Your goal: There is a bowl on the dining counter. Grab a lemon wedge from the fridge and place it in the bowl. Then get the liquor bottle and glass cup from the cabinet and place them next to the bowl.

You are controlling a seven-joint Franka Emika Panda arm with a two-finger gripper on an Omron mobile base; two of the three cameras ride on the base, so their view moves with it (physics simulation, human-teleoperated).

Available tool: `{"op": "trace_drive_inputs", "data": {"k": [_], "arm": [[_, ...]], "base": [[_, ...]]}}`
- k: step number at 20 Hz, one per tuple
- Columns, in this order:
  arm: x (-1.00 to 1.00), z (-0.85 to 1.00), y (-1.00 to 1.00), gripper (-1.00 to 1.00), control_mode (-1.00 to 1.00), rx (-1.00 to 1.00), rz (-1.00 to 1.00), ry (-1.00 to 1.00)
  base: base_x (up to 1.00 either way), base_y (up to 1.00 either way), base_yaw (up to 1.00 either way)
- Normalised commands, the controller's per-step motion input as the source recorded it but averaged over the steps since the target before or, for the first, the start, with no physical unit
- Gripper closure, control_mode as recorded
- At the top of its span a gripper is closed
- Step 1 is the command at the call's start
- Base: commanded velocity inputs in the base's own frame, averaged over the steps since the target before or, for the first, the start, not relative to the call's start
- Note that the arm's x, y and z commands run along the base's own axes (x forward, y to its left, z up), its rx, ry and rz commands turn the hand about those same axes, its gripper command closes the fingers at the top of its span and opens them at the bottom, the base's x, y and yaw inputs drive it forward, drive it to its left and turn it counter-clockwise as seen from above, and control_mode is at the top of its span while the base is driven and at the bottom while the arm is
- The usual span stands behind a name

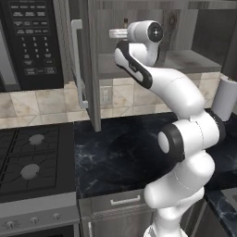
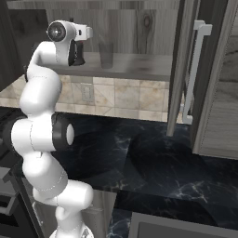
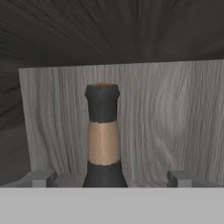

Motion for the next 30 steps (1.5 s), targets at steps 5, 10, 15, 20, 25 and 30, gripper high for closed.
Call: {"op": "trace_drive_inputs", "data": {"k": [5, 10, 15, 20, 25, 30], "arm": [[0.21, -0.08, 0.06, 1.0, -1.0, 0.0, 0.0, 0.04], [0.14, -0.1, 0.05, 1.0, -1.0, 0.0, 0.0, 0.06], [0.02, -0.04, 0.03, 1.0, -1.0, 0.0, 0.0, 0.06], [0.01, -0.02, 0.0, 1.0, -1.0, 0.0, 0.0, 0.04], [0.0, 0.0, 0.0, 1.0, -1.0, 0.0, 0.0, 0.01], [-0.1, -0.01, 0.0, 1.0, -1.0, 0.0, 0.0, 0.0]], "base": [[0.0, 0.0, 0.0], [0.0, 0.0, 0.0], [0.0, 0.0, 0.0], [0.0, 0.0, 0.0], [0.0, 0.0, 0.0], [0.0, 0.0, 0.0]]}}
